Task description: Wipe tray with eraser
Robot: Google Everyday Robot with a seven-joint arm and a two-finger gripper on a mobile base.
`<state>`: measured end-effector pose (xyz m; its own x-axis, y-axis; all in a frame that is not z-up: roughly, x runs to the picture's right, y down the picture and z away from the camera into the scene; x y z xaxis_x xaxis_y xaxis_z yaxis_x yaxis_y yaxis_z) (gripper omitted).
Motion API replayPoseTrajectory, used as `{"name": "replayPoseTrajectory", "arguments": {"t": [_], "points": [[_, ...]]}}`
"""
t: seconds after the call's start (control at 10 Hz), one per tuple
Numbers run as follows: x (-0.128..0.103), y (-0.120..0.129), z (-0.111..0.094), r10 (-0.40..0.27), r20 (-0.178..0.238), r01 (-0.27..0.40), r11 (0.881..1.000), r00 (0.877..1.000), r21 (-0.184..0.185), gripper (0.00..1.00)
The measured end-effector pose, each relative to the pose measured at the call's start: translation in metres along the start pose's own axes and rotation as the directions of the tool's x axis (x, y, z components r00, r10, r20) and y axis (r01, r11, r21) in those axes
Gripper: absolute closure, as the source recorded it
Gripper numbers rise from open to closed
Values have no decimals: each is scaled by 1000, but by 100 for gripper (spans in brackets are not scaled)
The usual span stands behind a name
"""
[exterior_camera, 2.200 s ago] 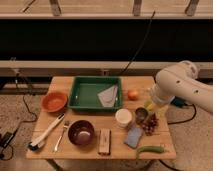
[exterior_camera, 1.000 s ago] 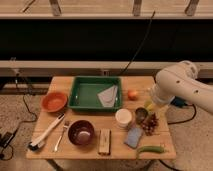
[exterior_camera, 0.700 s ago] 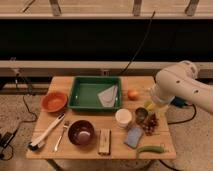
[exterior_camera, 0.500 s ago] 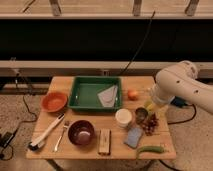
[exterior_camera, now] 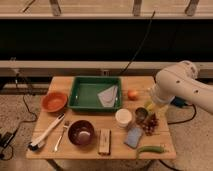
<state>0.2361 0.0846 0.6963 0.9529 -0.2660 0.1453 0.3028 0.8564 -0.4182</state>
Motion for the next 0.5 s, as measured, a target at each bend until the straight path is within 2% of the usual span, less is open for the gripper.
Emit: {"name": "replayPoseTrajectory", "arguments": {"t": [0.3,0.5], "points": [[-2,-1,0,-18,0,18,1000,1000,-2,20],[-15,5,0,-86,17,87,996,996,-10,20]]}}
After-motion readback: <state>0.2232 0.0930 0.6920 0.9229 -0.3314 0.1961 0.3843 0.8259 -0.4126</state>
